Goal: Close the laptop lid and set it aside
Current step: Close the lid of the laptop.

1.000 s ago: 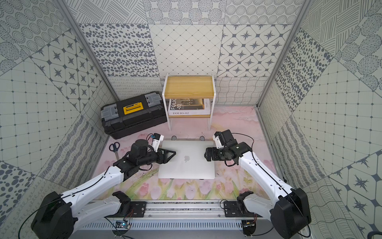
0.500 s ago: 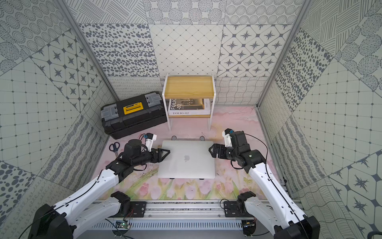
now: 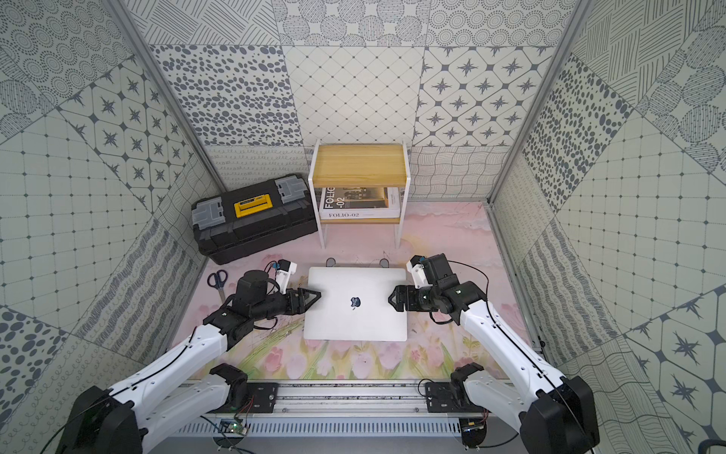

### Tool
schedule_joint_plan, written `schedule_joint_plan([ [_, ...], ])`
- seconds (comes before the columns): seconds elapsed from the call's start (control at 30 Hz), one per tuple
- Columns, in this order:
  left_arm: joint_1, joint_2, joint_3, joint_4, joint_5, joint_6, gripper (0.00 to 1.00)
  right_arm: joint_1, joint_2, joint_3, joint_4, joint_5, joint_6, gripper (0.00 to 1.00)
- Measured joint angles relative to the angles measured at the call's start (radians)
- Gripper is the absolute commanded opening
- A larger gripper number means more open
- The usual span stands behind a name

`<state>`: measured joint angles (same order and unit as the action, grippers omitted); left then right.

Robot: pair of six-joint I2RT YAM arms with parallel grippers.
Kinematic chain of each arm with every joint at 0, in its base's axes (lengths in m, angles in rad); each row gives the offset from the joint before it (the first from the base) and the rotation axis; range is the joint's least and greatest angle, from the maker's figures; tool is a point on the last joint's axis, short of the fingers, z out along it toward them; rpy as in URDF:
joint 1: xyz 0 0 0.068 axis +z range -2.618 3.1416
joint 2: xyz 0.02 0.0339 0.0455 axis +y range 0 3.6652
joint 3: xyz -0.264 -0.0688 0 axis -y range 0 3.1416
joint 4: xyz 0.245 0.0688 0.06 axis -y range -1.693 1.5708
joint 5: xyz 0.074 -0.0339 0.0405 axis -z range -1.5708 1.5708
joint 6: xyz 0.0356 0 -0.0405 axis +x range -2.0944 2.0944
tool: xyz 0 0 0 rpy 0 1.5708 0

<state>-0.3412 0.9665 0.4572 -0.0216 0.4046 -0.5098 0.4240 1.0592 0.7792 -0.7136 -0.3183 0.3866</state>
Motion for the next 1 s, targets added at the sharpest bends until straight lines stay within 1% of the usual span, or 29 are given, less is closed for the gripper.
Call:
schedule_joint_plan([
  [0.3,0.002,-0.004,-0.024,-0.084,-0.017,-0.014,0.69,0.004,0.034,-0.017,0.049,0.064,-0.001,0.85],
  [0.5,0.015,0.006,-0.025,-0.094,-0.016,-0.014,0.70,-0.009,0.025,-0.017,0.064,0.068,0.004,0.90],
  [0.63,0.056,0.039,-0.053,-0.050,0.014,-0.023,0.70,-0.087,0.024,-0.035,0.108,0.003,0.014,0.90],
  [0.73,0.082,0.091,-0.076,0.002,0.055,-0.041,0.70,-0.138,0.026,-0.072,0.162,-0.055,0.024,0.90],
  [0.83,0.101,0.154,-0.094,0.070,0.106,-0.063,0.69,-0.155,0.044,-0.109,0.220,-0.122,0.035,0.90],
  [1.0,0.123,0.277,-0.132,0.232,0.203,-0.109,0.68,-0.157,0.081,-0.202,0.363,-0.220,0.082,0.88],
])
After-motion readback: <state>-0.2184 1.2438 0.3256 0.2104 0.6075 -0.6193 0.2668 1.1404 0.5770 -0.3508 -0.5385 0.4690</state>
